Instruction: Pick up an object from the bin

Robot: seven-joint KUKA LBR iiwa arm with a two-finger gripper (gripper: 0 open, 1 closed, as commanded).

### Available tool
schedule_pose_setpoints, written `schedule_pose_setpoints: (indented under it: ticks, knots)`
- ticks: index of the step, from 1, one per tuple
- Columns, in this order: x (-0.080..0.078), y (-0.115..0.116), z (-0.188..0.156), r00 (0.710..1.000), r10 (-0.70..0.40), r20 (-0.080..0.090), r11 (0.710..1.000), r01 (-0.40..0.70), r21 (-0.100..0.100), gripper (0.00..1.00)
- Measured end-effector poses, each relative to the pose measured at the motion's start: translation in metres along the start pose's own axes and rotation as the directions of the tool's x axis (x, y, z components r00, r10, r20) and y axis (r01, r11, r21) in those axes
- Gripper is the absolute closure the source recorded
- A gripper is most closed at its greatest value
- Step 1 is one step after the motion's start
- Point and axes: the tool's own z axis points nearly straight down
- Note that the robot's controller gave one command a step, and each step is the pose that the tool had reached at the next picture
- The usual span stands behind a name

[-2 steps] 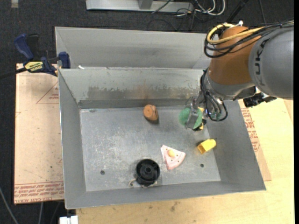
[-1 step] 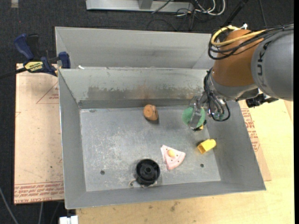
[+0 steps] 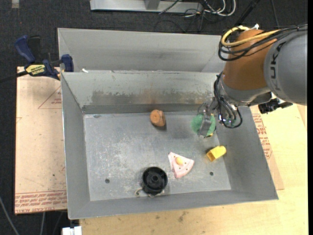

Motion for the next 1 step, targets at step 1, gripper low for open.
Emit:
schedule_pose_setpoints:
  ticks: [1]
  knots:
    - [-0.0223, -0.0096, 0.0126, 0.999, 0.018, 0.028, 1.0, -0.017, -0.005, 1.0]
